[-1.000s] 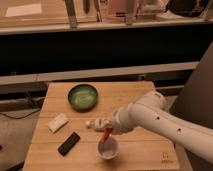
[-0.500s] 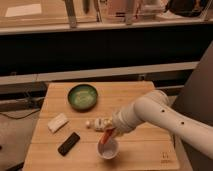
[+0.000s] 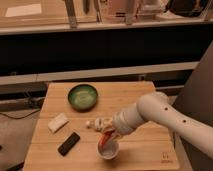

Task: Place the pepper in the ceramic cup

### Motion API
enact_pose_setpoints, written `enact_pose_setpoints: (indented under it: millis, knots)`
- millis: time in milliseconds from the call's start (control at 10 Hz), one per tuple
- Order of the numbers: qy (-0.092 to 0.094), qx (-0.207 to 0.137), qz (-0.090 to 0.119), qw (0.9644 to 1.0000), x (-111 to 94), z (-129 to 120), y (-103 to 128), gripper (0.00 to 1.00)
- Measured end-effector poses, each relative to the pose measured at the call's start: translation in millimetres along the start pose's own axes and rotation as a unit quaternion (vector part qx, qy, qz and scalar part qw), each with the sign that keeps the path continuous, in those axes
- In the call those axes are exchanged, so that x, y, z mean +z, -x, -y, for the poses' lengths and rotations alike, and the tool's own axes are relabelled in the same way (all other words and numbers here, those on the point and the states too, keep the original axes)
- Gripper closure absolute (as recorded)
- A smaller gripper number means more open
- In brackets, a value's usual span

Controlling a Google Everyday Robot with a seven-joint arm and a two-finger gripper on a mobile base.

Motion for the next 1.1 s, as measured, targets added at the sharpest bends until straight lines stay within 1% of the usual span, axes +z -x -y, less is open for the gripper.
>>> enact_pose_setpoints:
  millis: [300, 500, 800, 1100]
  knots:
    - [-0.008, 0.014, 0.026, 0.9995, 0, 2, 6, 0.99]
    - [-0.014, 0.020, 0.040, 0.9989, -1, 4, 10, 0.99]
    - [-0.028, 0.032, 0.063, 0.9971, -5, 8, 17, 0.99]
    - [-0.043, 0.047, 0.085, 0.9944, -9, 10, 24, 0.99]
